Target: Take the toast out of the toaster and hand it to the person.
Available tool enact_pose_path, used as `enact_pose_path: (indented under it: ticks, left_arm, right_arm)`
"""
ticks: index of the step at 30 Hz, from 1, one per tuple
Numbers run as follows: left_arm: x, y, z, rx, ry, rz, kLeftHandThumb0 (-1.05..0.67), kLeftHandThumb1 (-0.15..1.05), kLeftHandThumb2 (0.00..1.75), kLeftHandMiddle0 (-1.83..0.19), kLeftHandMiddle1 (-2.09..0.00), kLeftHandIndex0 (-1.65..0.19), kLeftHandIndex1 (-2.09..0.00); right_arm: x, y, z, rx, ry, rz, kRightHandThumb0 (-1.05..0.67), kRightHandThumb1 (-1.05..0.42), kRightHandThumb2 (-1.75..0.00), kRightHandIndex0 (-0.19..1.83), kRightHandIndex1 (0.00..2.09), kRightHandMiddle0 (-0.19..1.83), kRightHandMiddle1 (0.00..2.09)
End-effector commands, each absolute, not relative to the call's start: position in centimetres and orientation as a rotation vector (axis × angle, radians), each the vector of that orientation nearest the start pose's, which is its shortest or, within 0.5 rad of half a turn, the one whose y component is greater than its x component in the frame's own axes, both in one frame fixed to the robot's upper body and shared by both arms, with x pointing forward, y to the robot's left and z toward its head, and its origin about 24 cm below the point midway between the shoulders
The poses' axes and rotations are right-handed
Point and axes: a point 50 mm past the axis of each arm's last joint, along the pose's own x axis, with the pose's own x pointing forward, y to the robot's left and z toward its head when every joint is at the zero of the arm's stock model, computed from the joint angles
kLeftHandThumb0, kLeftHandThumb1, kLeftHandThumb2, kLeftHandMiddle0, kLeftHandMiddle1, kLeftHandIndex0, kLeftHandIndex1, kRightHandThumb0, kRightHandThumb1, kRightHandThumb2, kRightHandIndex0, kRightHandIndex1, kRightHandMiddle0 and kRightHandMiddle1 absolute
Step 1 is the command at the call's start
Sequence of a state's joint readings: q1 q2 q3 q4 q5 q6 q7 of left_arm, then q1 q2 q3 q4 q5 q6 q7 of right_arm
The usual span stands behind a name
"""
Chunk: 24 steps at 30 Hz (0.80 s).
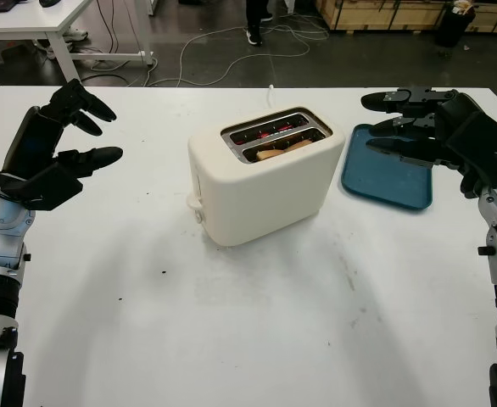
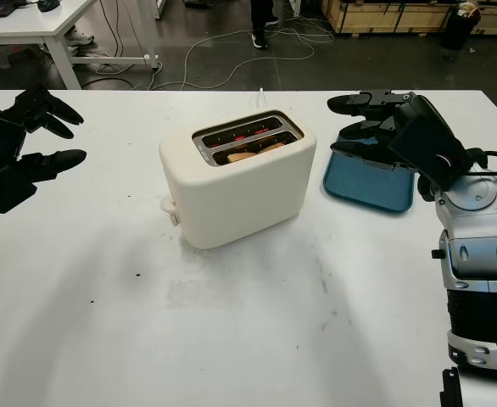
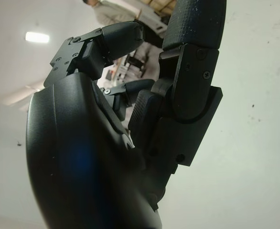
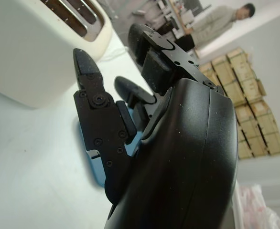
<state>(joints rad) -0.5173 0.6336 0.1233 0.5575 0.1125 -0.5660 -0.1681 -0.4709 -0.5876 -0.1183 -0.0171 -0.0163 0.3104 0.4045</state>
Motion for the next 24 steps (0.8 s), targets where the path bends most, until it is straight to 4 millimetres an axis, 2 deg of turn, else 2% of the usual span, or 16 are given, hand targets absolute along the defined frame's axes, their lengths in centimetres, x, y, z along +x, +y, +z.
enact_pose_path:
  ticks: [1, 15, 24]
  left_arm:
    - [32.3, 27.5, 17.1, 0.73, -0.493, -0.053, -1.05, 0.92, 0.21, -0.27, -1.54, -0.23, -1.47]
    - [32.4, 27.4, 16.9, 0.717, -0.477, -0.058, -1.05, 0.92, 0.19, -0.26, -1.54, -0.23, -1.47]
    - [32.4, 27.4, 16.8, 0.744, -0.464, -0.067, -1.05, 0.92, 0.2, -0.18, -1.6, -0.15, -1.52]
  right_arm:
    - [31.8, -23.9, 19.4, -0.594, -0.131, 0.181, -0.28, -0.83, 0.0, 0.5, 0.7, 0.76, 0.0]
    - [31.7, -24.1, 19.0, -0.541, -0.115, 0.173, -0.25, -0.83, 0.0, 0.48, 0.68, 0.74, 0.0]
    - [31.3, -24.6, 17.9, -0.519, -0.085, 0.151, -0.33, -0.85, 0.0, 0.5, 0.68, 0.74, 0.01]
